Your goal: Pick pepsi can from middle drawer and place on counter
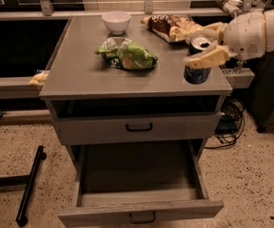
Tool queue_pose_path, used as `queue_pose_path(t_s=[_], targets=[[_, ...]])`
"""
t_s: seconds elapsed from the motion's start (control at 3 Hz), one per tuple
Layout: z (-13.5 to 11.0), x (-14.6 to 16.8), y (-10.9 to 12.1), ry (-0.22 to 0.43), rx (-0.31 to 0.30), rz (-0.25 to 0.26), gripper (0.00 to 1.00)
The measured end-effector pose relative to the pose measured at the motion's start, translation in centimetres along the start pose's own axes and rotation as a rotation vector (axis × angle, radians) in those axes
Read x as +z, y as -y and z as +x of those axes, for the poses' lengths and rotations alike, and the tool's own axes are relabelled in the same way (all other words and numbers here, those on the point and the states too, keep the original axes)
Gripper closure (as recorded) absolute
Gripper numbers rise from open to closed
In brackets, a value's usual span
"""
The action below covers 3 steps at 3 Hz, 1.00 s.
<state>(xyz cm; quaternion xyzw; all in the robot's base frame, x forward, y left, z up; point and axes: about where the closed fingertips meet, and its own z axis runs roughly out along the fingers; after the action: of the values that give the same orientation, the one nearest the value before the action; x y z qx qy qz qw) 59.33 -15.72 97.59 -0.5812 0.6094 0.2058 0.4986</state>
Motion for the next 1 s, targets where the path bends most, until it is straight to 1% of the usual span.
queue_pose_path(t_s=[0.33, 0.67, 1.0], targets=[[0.5, 1.2, 4.4, 0.029, 0.031, 0.030, 1.00], [1.1, 2.7, 7.6, 0.068, 0.057, 0.057, 1.00], [2.5, 4.1, 9.4, 0.099, 0.101, 0.078, 1.00]])
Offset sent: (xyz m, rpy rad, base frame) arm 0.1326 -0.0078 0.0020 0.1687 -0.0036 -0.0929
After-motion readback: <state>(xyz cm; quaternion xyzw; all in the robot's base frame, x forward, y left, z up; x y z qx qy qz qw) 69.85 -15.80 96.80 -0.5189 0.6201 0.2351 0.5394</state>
